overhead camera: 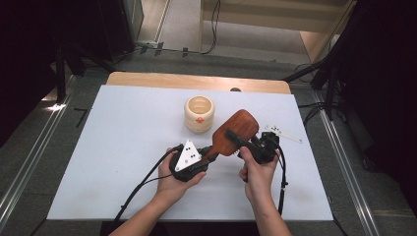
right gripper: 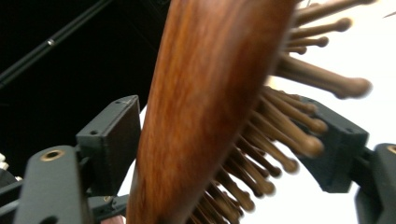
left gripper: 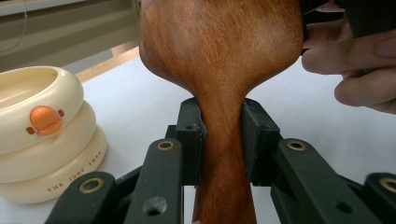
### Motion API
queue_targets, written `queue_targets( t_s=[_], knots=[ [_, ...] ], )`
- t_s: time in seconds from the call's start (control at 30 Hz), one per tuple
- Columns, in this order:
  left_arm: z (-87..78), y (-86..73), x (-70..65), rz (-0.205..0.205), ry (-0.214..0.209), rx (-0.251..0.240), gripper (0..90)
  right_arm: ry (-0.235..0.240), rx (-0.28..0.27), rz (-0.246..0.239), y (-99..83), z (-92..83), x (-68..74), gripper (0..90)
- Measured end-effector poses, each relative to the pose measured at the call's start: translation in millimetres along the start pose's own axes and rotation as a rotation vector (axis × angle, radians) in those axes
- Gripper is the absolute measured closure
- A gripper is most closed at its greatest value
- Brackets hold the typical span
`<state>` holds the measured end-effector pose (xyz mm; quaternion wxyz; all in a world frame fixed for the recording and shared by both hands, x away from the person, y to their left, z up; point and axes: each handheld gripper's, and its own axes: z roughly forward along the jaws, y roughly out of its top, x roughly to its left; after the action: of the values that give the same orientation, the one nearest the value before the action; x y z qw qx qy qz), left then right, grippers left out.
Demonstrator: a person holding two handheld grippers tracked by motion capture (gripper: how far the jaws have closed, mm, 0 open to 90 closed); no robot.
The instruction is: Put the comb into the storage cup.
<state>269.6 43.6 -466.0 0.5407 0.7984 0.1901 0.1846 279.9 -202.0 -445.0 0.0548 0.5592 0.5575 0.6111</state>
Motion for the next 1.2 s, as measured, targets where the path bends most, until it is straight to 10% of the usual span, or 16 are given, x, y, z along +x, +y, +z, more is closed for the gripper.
queue_targets(
  t_s=[0.4,0.9,1.2],
  knots=[
    [-1.4,-5.3,3.7,-0.052,-0.032,-0.011,70.8,0.153,0.011,-0.030,0.9,5.4,6.6,46.5],
    [-16.8,-12.1,21.0,-0.199,-0.103,-0.002,18.2,0.157,-0.014,-0.167,6.5,0.1,20.2,50.7],
    [-35.6,-23.1,31.3,-0.238,-0.066,-0.015,0.0,0.159,-0.002,-0.211,9.6,0.4,23.3,52.0]
  ],
)
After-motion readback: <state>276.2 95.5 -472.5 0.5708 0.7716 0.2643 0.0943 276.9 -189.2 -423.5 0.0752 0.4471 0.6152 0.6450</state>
